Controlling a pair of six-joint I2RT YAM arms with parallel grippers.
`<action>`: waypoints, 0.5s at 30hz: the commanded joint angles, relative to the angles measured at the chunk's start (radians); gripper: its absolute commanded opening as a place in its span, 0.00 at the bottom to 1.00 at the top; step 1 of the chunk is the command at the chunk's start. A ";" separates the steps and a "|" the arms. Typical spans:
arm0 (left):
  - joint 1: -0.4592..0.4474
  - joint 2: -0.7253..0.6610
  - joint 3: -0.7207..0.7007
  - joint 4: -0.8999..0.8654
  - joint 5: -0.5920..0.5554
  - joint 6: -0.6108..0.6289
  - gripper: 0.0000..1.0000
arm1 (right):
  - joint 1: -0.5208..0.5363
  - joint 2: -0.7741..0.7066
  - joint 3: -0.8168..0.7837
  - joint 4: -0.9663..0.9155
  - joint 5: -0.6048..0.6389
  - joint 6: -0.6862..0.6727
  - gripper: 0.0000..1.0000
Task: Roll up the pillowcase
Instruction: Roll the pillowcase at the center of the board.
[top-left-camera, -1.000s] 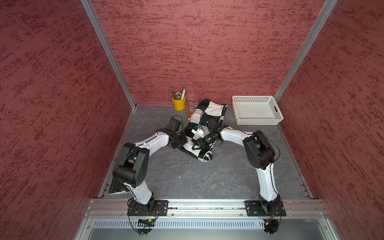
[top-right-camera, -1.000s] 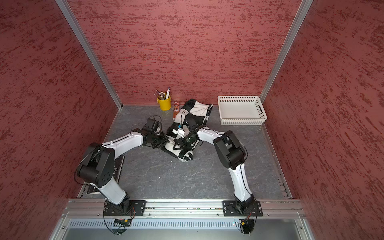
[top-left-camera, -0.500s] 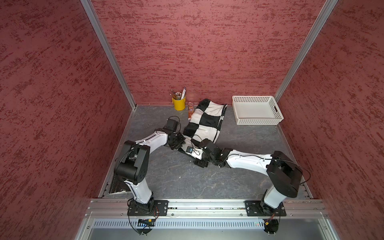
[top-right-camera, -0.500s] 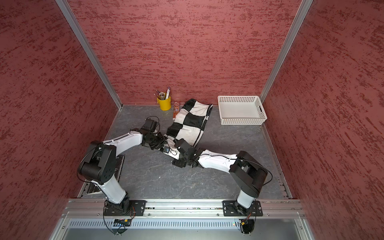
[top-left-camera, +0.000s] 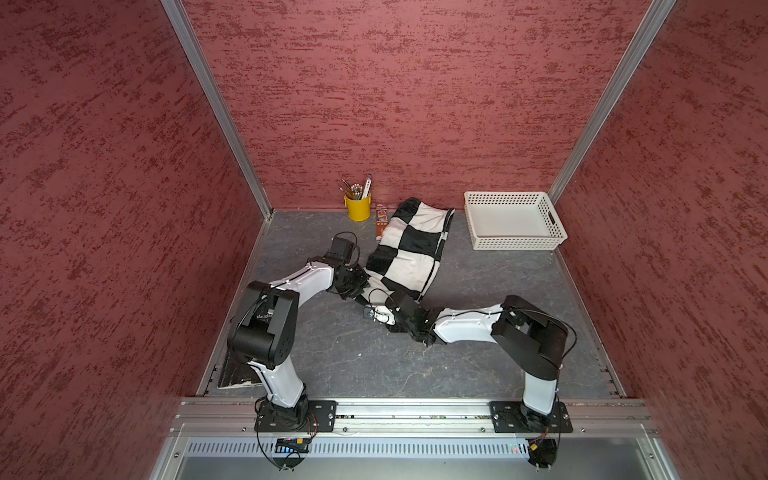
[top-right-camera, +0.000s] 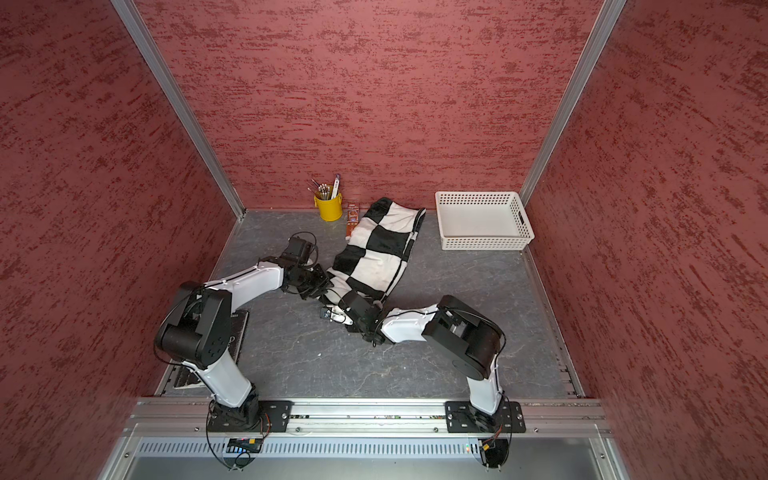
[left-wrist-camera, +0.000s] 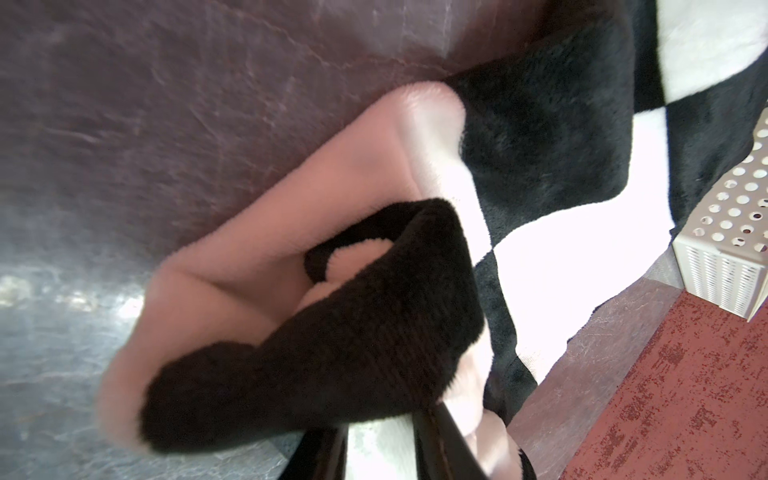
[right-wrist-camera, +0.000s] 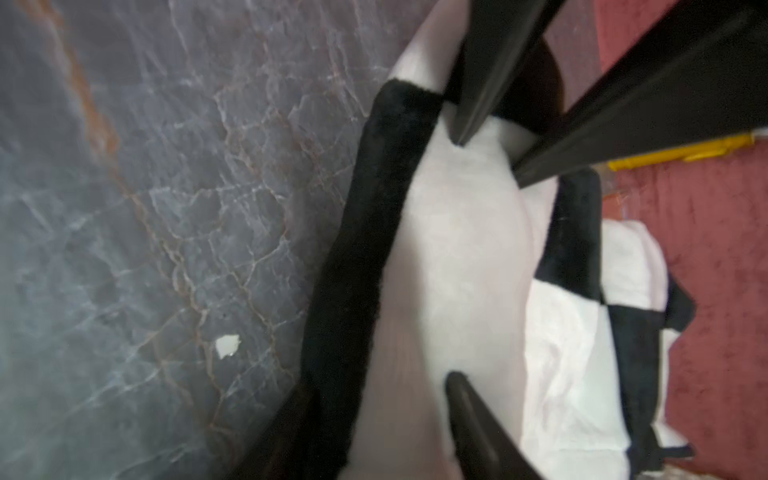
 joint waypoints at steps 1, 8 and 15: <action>0.020 -0.031 -0.001 -0.002 -0.012 0.022 0.30 | 0.006 0.024 0.014 -0.013 0.056 0.038 0.25; 0.092 -0.132 0.014 -0.036 0.028 0.081 0.49 | 0.006 -0.044 0.104 -0.267 -0.136 0.252 0.00; 0.173 -0.279 0.002 -0.124 0.026 0.190 0.56 | 0.005 -0.111 0.176 -0.421 -0.432 0.447 0.00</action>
